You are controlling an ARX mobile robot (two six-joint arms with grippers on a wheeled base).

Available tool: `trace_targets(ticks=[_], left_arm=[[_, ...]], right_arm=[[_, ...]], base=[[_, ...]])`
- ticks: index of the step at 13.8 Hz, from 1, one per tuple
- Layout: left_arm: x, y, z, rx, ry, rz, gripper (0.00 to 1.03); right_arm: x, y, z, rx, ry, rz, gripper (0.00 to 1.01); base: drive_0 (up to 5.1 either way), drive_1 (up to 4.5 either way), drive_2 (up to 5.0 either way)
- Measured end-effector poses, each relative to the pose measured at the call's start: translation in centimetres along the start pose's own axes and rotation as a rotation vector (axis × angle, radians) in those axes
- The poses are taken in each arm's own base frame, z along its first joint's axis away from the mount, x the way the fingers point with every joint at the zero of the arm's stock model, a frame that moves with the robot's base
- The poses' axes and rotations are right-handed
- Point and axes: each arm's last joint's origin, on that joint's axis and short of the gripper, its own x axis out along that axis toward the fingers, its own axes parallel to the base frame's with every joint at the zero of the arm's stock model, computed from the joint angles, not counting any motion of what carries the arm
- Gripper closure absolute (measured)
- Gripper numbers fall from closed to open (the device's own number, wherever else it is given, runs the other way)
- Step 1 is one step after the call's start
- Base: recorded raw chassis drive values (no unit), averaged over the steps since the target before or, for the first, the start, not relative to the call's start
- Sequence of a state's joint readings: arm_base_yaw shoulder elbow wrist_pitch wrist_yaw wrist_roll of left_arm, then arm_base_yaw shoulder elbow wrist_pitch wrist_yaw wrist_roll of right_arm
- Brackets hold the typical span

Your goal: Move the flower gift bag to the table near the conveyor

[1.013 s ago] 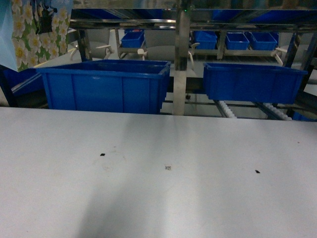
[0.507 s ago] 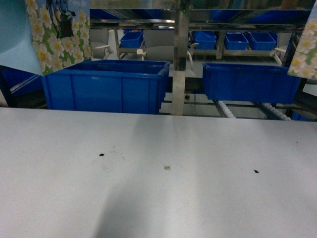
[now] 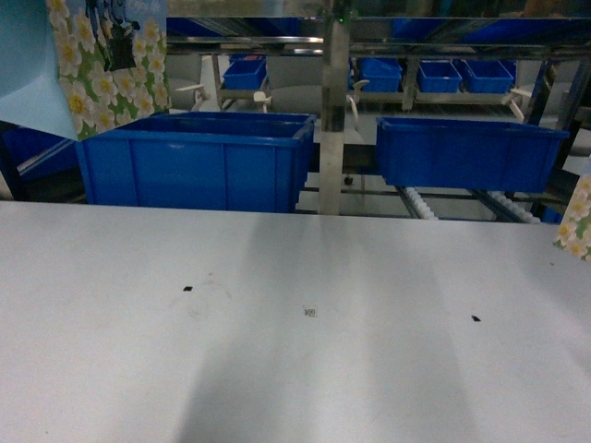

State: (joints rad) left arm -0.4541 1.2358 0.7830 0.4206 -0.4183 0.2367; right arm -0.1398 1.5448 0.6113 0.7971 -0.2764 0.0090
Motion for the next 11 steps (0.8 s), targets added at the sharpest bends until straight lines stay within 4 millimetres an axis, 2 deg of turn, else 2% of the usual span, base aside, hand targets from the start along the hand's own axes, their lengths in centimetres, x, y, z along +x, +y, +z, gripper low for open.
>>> trace_targets(ticks=[2,6,8,10,11], left_arm=[[0.0,0.0,0.0,0.000,0.000,-0.001,1.01],[0.0,0.0,0.0,0.000,0.000,-0.001,1.01],[0.0,0.0,0.0,0.000,0.000,-0.001,1.01],[0.0,0.0,0.0,0.000,0.000,-0.001,1.01],[0.0,0.0,0.0,0.000,0.000,-0.001,1.01]], right_arm=[[0.8,-0.2,-2.2,0.016,0.030,-0.010,0.99],[1.9,-1.0,-5.3,0.050,0.082,-0.021,0.99],[2.5,-1.6,-6.6,0.061,0.115,-0.039,0.99],[4.5,-2.9,-8.2,0.039,0.123,-0.041,0.99],[4.5,-2.8,-8.2,0.041,0.127,-0.023,0.99]], base=[[0.0,0.00,0.0],[0.0,0.00,0.0],[0.0,0.00,0.0],[0.0,0.00,0.0],[0.0,0.00,0.0]])
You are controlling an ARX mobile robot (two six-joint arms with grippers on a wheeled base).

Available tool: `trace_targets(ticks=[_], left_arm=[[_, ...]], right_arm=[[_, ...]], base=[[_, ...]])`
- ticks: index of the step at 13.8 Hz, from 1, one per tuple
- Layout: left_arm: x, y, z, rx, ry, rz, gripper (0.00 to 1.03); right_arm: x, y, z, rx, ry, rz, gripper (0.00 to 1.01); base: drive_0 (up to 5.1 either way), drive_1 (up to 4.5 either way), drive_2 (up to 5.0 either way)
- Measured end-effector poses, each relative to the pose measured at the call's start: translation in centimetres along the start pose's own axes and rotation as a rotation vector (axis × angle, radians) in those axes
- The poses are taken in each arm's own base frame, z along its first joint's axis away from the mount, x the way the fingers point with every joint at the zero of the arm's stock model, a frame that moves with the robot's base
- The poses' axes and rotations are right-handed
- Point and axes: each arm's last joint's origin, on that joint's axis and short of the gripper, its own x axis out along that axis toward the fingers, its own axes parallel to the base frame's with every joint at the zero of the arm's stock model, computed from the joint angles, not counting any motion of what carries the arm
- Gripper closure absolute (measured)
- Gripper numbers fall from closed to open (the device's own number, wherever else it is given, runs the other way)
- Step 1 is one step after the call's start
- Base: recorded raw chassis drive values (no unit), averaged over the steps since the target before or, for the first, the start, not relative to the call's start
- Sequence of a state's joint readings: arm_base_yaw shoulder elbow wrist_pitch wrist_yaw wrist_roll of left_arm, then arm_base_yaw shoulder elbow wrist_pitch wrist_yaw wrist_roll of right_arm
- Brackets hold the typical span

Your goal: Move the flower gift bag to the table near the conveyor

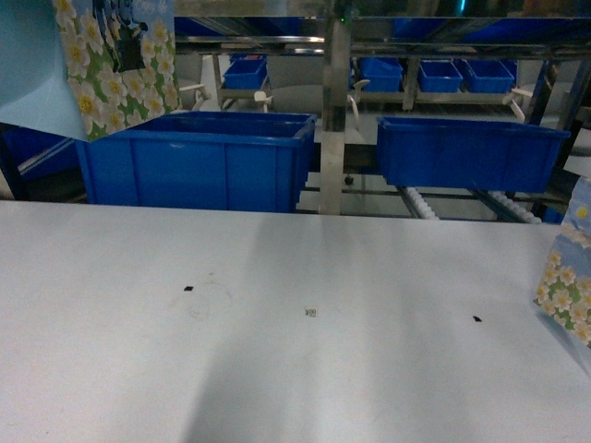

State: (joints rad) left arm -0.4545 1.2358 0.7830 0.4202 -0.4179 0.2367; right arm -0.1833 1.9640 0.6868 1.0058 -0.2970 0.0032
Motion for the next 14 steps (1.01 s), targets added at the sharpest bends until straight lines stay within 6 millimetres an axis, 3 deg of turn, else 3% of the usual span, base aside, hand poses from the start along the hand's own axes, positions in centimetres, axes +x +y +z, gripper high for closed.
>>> trace_targets(ticks=[7,14], left_arm=[[0.0,0.0,0.0,0.000,0.000,0.000,1.01],[0.0,0.0,0.0,0.000,0.000,0.000,1.01]], right_arm=[[-0.1,2.6,-0.2,-0.008,0.039,0.152,0.99],[-0.3,1.7,-1.3,-0.039,0.060,0.122,0.99]], base=[[0.0,0.00,0.0],[0.0,0.00,0.0]])
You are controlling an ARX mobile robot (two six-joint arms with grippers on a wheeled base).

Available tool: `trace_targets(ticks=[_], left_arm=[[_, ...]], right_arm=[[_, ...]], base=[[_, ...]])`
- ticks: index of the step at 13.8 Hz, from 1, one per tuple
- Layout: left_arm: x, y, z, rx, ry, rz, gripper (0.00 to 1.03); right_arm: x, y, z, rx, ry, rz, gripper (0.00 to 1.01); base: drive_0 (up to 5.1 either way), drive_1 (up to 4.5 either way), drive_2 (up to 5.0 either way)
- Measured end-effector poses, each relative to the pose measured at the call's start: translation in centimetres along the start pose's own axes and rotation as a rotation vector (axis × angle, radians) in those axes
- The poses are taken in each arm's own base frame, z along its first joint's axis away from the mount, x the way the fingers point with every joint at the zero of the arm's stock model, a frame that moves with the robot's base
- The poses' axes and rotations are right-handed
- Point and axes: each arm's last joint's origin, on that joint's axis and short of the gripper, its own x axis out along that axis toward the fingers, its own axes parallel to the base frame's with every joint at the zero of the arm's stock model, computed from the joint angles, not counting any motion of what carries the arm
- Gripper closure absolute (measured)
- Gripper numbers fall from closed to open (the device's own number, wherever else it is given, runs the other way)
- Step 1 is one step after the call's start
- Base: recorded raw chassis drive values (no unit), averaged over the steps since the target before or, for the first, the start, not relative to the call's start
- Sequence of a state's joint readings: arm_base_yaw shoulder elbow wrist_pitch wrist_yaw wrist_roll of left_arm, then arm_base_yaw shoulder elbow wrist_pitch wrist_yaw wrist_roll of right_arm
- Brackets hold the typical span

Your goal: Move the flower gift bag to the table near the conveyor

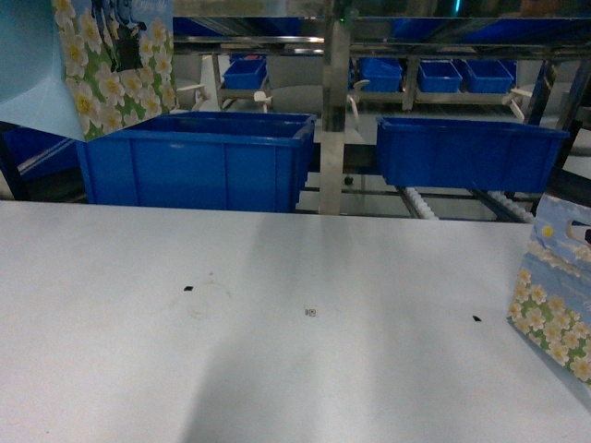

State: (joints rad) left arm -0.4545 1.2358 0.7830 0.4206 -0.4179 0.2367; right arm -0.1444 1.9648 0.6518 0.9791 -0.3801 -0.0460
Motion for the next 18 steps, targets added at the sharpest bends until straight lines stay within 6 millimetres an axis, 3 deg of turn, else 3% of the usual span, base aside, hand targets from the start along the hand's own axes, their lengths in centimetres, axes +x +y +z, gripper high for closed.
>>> trace_targets(ticks=[5,6,11,12,13,14,16,17,18], left_arm=[[0.0,0.0,0.0,0.000,0.000,0.000,1.01],[0.0,0.0,0.0,0.000,0.000,0.000,1.01],[0.0,0.0,0.0,0.000,0.000,0.000,1.01],[0.0,0.0,0.0,0.000,0.000,0.000,1.01],[0.0,0.0,0.0,0.000,0.000,0.000,1.01],[0.0,0.0,0.0,0.000,0.000,0.000,1.01],[0.0,0.0,0.0,0.000,0.000,0.000,1.01],[0.1,0.0,0.0,-0.001,0.000,0.003,1.01],[1.4,-0.1,-0.2,-0.021,-0.020,0.019,1.01]], right_arm=[[0.0,-0.1,-0.6,0.014,0.026,0.017,0.99],[-0.1,-0.1,-0.7,0.016,0.037,0.022,0.93],[-0.4,0.0,-0.4,0.038,0.053,0.049,0.31],[-1.1,0.4,1.0,0.062,0.039,0.082,0.20],[-2.6,0.8,4.2,0.077,-0.043,0.131,0.07],[-4.7,1.2,8.2,0.083,-0.158,0.194,0.01],[-9.0,1.2,14.9,0.118,-0.357,0.337,0.03],[-9.7,1.3,15.9,0.166,-0.377,0.362,0.03],[-9.2,1.1,15.1,0.237,-0.335,0.371,0.03]], base=[[0.0,0.00,0.0],[0.0,0.00,0.0],[0.0,0.00,0.0],[0.0,0.00,0.0],[0.0,0.00,0.0],[0.0,0.00,0.0],[0.0,0.00,0.0],[0.0,0.00,0.0],[0.0,0.00,0.0]])
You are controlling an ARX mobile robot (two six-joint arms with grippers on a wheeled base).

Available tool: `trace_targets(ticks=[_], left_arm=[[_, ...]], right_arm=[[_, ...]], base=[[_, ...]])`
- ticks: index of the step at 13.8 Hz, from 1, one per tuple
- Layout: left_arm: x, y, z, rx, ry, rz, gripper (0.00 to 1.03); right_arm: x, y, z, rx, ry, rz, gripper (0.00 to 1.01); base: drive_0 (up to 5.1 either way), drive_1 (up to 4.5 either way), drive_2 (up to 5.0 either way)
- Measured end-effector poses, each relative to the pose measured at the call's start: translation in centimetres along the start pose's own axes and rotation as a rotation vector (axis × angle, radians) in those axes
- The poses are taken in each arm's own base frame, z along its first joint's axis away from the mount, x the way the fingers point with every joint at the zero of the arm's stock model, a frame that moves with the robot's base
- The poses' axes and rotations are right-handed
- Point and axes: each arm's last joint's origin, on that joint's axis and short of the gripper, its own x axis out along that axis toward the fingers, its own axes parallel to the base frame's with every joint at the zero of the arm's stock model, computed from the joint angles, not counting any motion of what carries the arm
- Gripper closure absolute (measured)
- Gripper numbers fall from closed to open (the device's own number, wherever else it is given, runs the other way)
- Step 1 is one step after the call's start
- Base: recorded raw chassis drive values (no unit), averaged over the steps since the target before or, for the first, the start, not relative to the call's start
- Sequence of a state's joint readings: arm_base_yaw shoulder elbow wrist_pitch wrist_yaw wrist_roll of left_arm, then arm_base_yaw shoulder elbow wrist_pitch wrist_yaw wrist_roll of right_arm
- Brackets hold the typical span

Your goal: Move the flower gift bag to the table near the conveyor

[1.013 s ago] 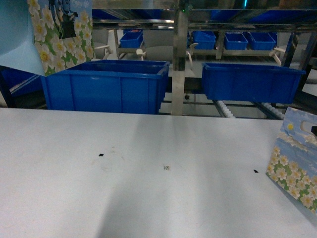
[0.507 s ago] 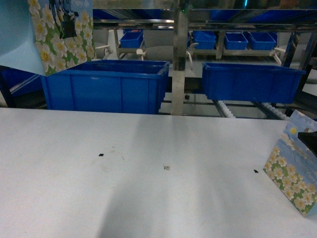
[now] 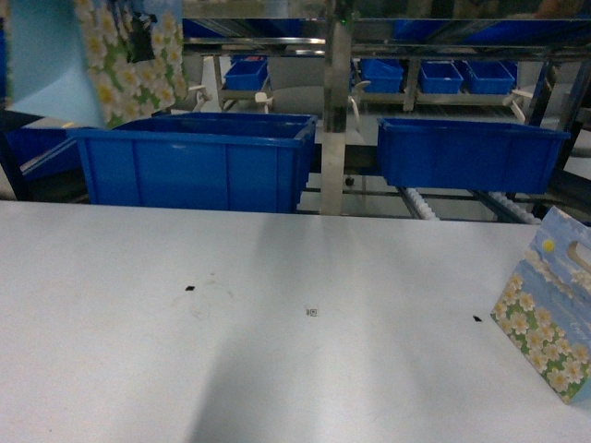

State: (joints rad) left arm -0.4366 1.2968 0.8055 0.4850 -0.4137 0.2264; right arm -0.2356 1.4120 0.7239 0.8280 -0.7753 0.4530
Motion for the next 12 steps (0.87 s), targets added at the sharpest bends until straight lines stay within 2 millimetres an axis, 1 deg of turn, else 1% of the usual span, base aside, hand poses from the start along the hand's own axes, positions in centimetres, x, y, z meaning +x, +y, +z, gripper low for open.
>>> trace_targets(ticks=[1,3,5,6,8,9,10,12], left_arm=[[2.4,-0.5,-0.4,-0.009,-0.016,0.010,1.01],[6.1,-0.7,-3.1,-0.001,0.040,0.036,1.01],[9.4,-0.2,-4.8,-0.004,0.041,0.090,1.01],[11.0,0.5,-5.8,-0.013,0.050,0.100,1.01],[12.7,2.3,-8.3,-0.078,0.098,0.098,1.01],[13.4,2.3,-9.1,-0.092,0.129,0.114,1.01],[14.1,1.7,-9.6,-0.099,0.142,0.115,1.01],[14.4,0.1,-10.4,-0.104,0.164,0.083,1.01]], right_arm=[[0.0,-0.4,-0.8,0.044,0.024,-0.008,0.03],[0.0,-0.3,-0.7,0.046,0.017,-0.005,0.03],[0.0,-0.3,-0.7,0.048,0.018,-0.005,0.03],[0.0,-0.3,-0.7,0.048,0.018,-0.005,0.03],[0.0,-0.3,-0.7,0.049,0.018,-0.005,0.03],[0.0,-0.3,-0.7,0.048,0.018,-0.005,0.03],[0.0,-0.3,-0.7,0.050,0.018,-0.005,0.03],[0.0,-0.3,-0.7,0.051,0.018,-0.005,0.03]], base=[[0.0,0.00,0.0],[0.0,0.00,0.0],[0.0,0.00,0.0],[0.0,0.00,0.0],[0.0,0.00,0.0],[0.0,0.00,0.0],[0.0,0.00,0.0],[0.0,0.00,0.0]])
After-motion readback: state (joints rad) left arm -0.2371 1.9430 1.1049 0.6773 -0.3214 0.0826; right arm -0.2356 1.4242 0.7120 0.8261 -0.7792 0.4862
